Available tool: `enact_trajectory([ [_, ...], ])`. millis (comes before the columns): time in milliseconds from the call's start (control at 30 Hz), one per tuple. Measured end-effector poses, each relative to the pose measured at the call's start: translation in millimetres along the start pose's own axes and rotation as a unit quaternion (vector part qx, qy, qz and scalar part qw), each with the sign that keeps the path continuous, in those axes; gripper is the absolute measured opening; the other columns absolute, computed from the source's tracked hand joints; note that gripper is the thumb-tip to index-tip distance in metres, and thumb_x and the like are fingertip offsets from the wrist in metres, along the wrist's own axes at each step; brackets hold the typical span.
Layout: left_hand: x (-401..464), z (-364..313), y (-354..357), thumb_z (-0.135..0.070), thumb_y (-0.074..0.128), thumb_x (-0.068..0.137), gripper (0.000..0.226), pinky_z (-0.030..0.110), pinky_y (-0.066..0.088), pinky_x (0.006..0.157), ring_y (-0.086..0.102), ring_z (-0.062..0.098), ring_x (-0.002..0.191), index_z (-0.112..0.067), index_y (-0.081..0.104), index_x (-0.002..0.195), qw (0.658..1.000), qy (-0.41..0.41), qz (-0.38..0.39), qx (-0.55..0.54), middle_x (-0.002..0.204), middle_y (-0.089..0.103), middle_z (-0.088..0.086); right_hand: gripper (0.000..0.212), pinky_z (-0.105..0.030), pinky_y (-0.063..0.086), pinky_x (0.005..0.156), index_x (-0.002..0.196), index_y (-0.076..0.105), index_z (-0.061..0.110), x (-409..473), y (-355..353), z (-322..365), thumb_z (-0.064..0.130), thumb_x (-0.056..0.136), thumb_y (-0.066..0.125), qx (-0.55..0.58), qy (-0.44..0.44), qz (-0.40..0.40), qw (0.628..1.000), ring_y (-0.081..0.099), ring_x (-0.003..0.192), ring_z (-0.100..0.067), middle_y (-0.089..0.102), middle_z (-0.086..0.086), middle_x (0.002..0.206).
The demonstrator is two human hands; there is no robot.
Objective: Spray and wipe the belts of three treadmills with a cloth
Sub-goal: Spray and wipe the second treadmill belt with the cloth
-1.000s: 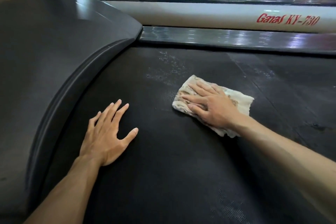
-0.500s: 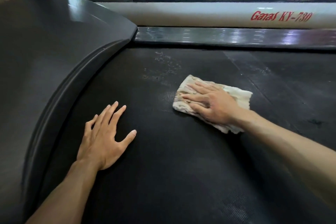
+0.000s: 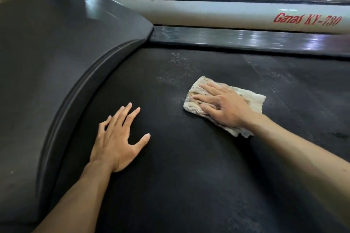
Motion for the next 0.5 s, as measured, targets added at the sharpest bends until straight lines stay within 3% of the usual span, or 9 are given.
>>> enact_trajectory([
  [100,1,-1,-1,-0.082,0.014,0.080,0.091,0.036,0.004,0.126,-0.010,0.000,0.153,-0.039,0.009,0.160,1.000,-0.002,0.002,-0.004,0.168,-0.006,-0.020,0.060,-0.050,0.011,0.127,0.148,0.041,0.058,30,-9,-27,0.071,0.093,0.022,-0.026,0.089,-0.003,0.996,0.009,0.159,-0.014,0.022,0.010,0.170],
  [167,1,-1,-1,-0.082,0.014,0.080,0.092,0.036,0.004,0.126,-0.011,-0.001,0.153,-0.039,0.010,0.160,1.000,-0.003,0.004,-0.007,0.167,-0.006,-0.020,0.052,-0.051,0.006,0.127,0.150,0.037,0.057,55,-4,-17,0.067,0.101,0.027,-0.043,0.118,0.004,0.992,0.006,0.160,-0.016,0.017,0.009,0.172],
  [300,1,0,-3,-0.082,0.010,0.079,0.091,0.035,0.001,0.126,-0.015,-0.002,0.152,-0.041,0.003,0.160,1.000,-0.007,0.011,0.005,0.166,-0.013,-0.021,0.049,-0.049,0.003,0.127,0.150,0.040,0.056,51,8,31,0.063,0.102,0.031,-0.016,0.045,0.013,0.999,0.005,0.159,-0.013,0.020,0.011,0.170],
  [400,0,1,-2,-0.081,0.010,0.079,0.090,0.034,0.000,0.126,-0.016,-0.002,0.151,-0.041,0.002,0.160,1.000,-0.010,0.008,0.001,0.166,-0.014,-0.022,0.054,-0.046,0.012,0.127,0.144,0.050,0.055,11,4,31,0.066,0.095,0.030,0.020,-0.022,-0.009,1.000,0.013,0.158,-0.009,0.029,0.013,0.166],
  [500,-1,-1,0,-0.081,0.010,0.079,0.090,0.036,0.002,0.126,-0.015,-0.001,0.152,-0.041,0.002,0.160,1.000,-0.004,0.012,0.000,0.167,-0.013,-0.021,0.062,-0.048,0.018,0.126,0.143,0.054,0.051,20,-8,-5,0.067,0.090,0.027,0.020,0.032,-0.028,0.999,0.020,0.157,-0.014,0.035,0.008,0.165],
])
Point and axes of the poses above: each hand's wrist, its own x-axis towards the middle knuckle, its own y-axis out of the palm, z = x × y, the point moved 7 cm from there along x, towards the middle knuckle
